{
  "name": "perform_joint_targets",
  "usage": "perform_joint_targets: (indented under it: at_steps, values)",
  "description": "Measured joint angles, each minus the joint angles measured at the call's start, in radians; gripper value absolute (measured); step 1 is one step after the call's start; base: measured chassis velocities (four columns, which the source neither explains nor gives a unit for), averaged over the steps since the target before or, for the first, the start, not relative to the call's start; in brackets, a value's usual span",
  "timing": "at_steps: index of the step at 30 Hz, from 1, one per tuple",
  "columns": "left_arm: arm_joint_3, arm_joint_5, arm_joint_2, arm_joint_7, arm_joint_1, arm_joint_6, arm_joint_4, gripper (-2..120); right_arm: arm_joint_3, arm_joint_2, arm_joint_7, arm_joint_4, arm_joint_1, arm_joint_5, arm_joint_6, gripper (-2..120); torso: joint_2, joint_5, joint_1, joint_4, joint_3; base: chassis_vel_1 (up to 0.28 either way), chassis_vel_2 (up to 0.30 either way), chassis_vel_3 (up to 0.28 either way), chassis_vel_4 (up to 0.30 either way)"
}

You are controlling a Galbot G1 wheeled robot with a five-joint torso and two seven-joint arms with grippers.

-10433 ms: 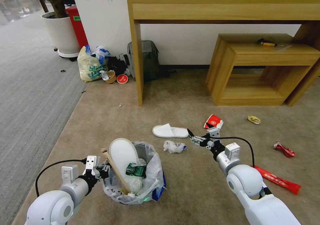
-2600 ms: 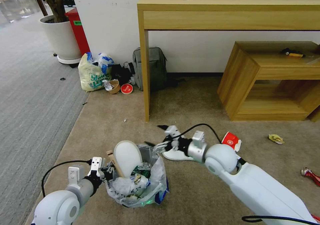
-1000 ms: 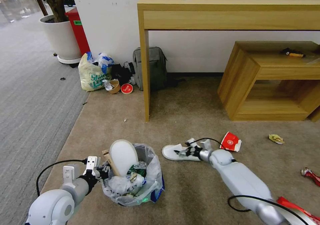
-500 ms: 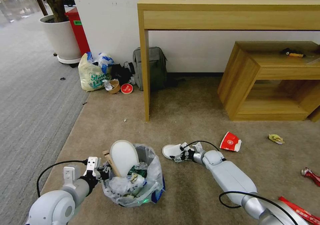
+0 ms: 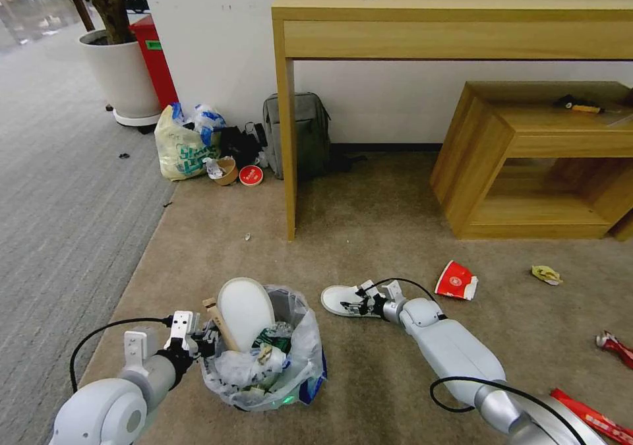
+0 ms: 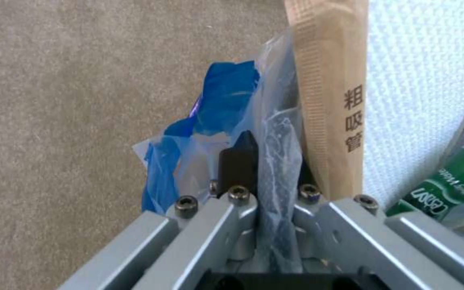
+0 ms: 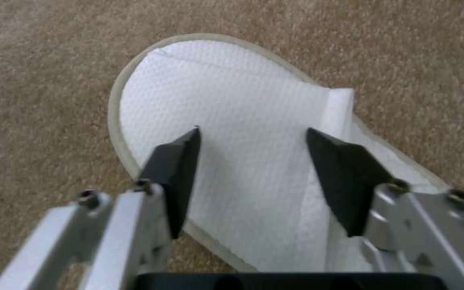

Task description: Pick up the trash bin and place the garbage on the floor into it.

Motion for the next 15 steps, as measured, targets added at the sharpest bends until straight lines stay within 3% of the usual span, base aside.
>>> perform_joint_targets:
  at_steps: [7, 11, 15]
  values:
    - [0.011, 0.0, 0.003, 0.0, -0.008, 0.0, 0.005, 0, 0.005, -0.005, 0.012, 0.006, -0.008, 0.002, 0.003, 26, 0.0, 0.0, 0.0, 0.0, 0.0, 0.0, 0.0, 0.0, 0.0]
    - [0.014, -0.002, 0.007, -0.001, -0.008, 0.0, 0.005, 0, 0.014, -0.01, 0.025, 0.014, -0.017, 0.001, 0.007, 5, 0.0, 0.0, 0.0, 0.0, 0.0, 0.0, 0.0, 0.0, 0.0]
    - [0.016, -0.004, 0.014, -0.002, -0.005, 0.0, 0.003, 0, 0.024, -0.016, 0.033, 0.031, -0.026, -0.004, 0.014, 0, 0.0, 0.0, 0.0, 0.0, 0.0, 0.0, 0.0, 0.0, 0.0]
